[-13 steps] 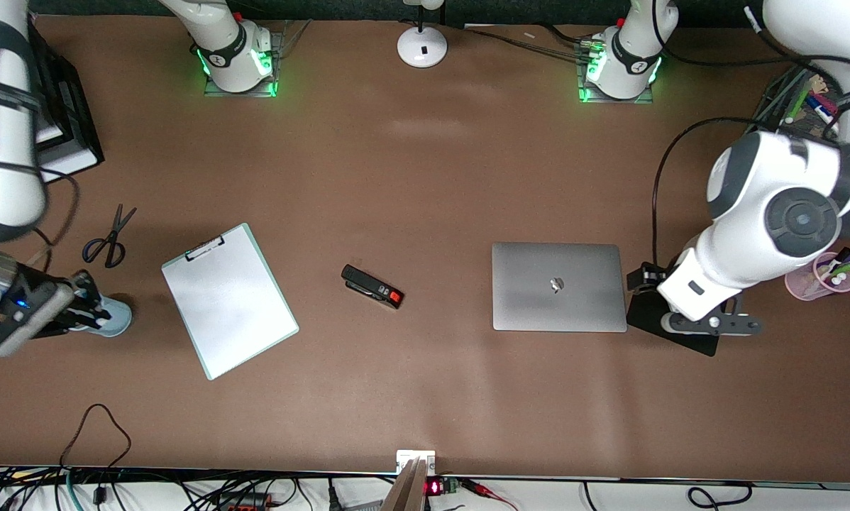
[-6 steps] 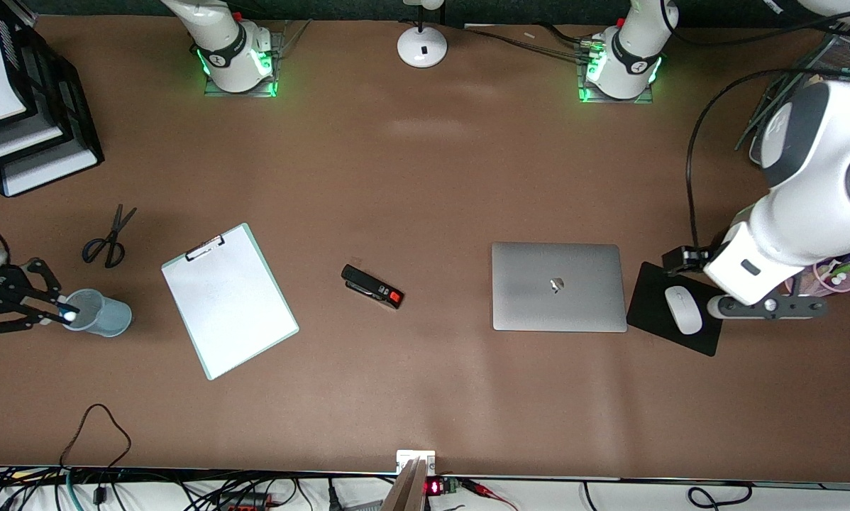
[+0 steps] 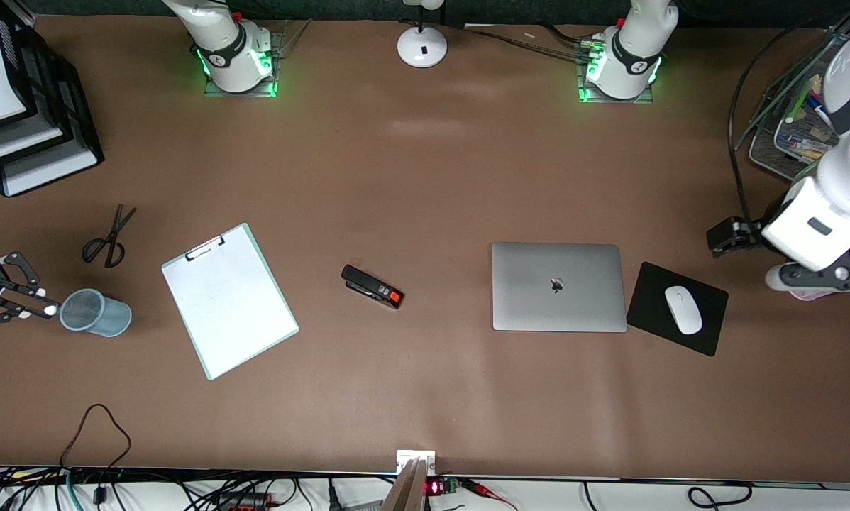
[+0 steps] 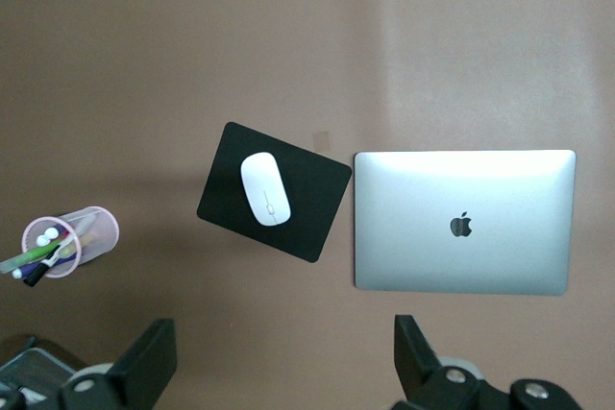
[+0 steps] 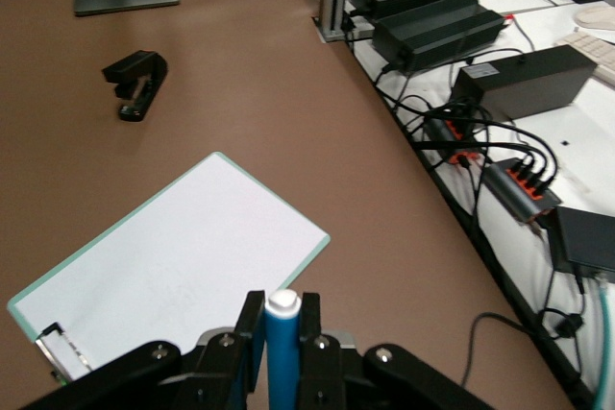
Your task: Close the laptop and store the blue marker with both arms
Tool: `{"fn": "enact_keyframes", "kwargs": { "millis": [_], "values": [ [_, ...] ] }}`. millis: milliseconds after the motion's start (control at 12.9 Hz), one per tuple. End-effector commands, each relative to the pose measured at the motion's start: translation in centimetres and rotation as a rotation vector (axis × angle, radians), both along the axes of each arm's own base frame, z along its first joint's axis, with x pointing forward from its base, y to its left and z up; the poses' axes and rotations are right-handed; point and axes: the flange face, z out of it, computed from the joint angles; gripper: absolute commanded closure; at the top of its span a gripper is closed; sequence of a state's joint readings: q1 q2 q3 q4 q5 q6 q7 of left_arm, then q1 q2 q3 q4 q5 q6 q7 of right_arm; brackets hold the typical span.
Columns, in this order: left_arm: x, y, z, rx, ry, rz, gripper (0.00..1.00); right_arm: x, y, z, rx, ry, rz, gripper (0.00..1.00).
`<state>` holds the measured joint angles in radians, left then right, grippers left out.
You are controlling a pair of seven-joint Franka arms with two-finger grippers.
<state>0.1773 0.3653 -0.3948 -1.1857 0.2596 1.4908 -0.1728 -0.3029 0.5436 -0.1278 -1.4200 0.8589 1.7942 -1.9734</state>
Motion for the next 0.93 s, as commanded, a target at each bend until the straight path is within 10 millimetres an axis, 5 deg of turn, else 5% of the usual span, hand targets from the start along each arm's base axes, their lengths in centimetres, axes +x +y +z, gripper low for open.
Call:
{"fn": "enact_keyframes", "kwargs": {
  "millis": [0,311,854],
  "values": [
    [-1.6,0.4,1.2,-0.018,0.011,-0.01,0.0,-1.3,-0.2,-0.3,0.068,-0.001,0.106,0.91],
    [-3.8,1.4,2.5,-0.062,0.018,0.003,0.0,-2.8,-2.1,-2.3,0.105,0.006,0.205,0.91],
    [-8.0,0.7,5.0,-0.093,0.011,-0.013,0.0,-0.4,-3.3,-5.5,0.085,-0.02,0.219,0.91]
  ]
}}
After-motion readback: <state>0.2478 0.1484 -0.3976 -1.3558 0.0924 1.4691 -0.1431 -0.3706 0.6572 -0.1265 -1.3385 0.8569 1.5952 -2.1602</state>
